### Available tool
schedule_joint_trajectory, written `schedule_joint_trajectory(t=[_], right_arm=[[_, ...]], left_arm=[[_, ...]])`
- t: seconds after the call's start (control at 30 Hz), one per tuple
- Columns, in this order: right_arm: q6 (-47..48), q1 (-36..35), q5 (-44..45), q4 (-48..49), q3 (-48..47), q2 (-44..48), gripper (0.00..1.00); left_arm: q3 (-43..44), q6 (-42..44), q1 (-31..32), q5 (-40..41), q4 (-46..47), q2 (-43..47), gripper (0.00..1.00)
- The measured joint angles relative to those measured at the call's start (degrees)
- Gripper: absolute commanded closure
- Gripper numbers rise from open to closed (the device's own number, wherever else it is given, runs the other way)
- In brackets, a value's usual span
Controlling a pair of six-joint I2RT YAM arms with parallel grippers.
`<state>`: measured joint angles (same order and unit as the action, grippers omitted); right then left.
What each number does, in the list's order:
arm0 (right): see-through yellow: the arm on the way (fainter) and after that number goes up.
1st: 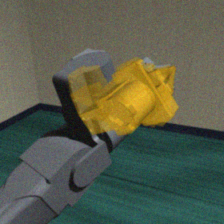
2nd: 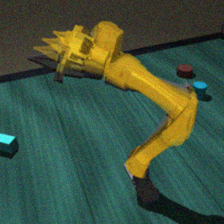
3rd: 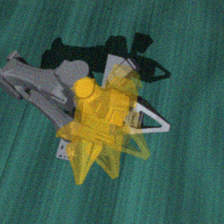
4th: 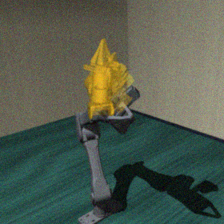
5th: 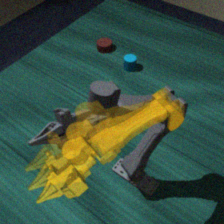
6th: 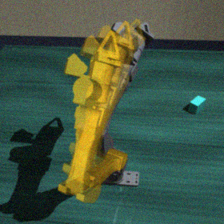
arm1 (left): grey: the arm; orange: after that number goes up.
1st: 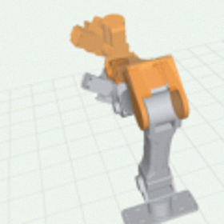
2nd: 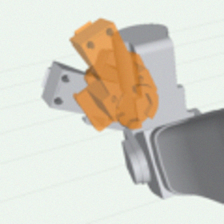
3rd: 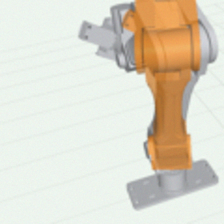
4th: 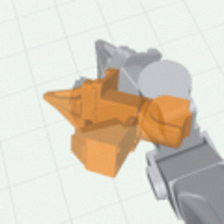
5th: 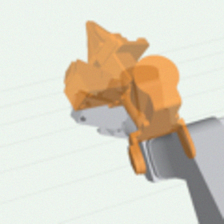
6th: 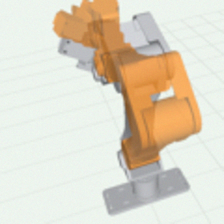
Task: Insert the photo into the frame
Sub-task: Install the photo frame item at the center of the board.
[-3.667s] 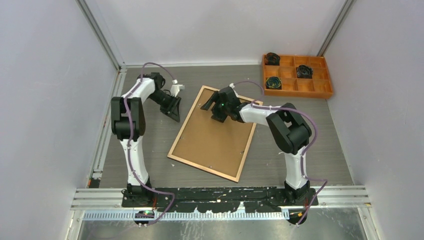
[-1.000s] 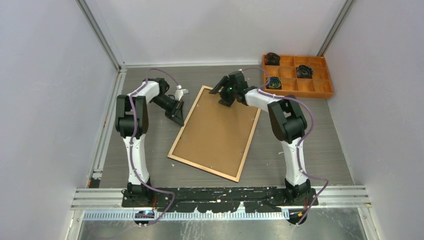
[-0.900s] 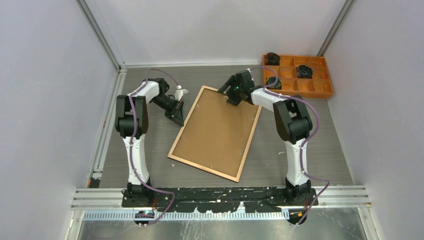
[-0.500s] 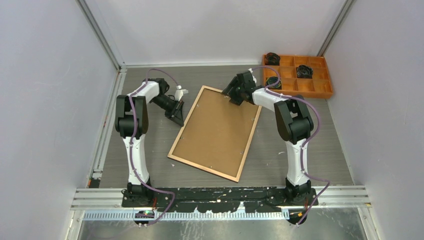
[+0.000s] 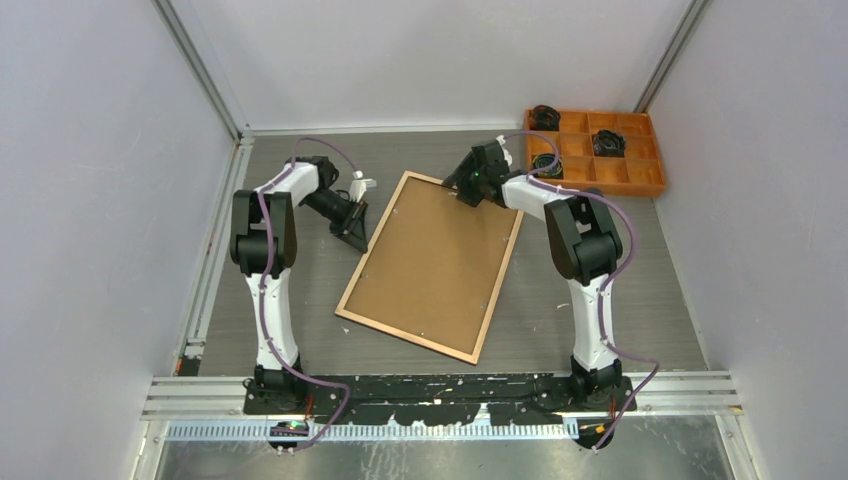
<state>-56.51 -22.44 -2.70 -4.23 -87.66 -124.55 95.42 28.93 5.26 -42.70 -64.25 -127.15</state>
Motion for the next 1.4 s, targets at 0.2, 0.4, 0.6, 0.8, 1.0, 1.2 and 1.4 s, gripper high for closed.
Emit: schedule_joint_trajectory(t=[0.2, 0.4, 0.6, 0.8, 1.0, 1.2, 1.4], right_arm=[[-1.0, 0.0, 0.5, 1.2, -0.3, -0.8, 0.44], [-2.3, 0.0, 1.4, 2.0, -1.2, -1.7, 0.46], [-3.1, -0.1, 1.4, 2.9, -1.6, -2.3, 0.47], [-3.4, -0.1, 1.5, 3.1, -1.6, -2.4, 0.46], [-2.7, -0.3, 2.5, 3.9, -0.2, -1.5, 0.41], [2.8, -0.9, 4.3, 1.7, 7.1, 5.7, 0.32], [16.3, -11.1, 6.7, -5.0, 17.2, 21.8, 0.3]], left_arm=[[0.0, 0.0, 0.0, 0.0, 0.0, 0.0, 0.87], [0.0, 0.0, 0.0, 0.0, 0.0, 0.0, 0.87], [0.0, 0.0, 0.0, 0.0, 0.0, 0.0, 0.87], [0.0, 0.1, 0.0, 0.0, 0.0, 0.0, 0.88], [-0.1, 0.1, 0.0, 0.2, 0.1, 0.2, 0.87], [-0.1, 0.2, -0.1, 1.4, 0.0, 0.5, 0.72], [-0.1, 1.4, -1.5, 5.5, -1.3, 1.8, 0.45]])
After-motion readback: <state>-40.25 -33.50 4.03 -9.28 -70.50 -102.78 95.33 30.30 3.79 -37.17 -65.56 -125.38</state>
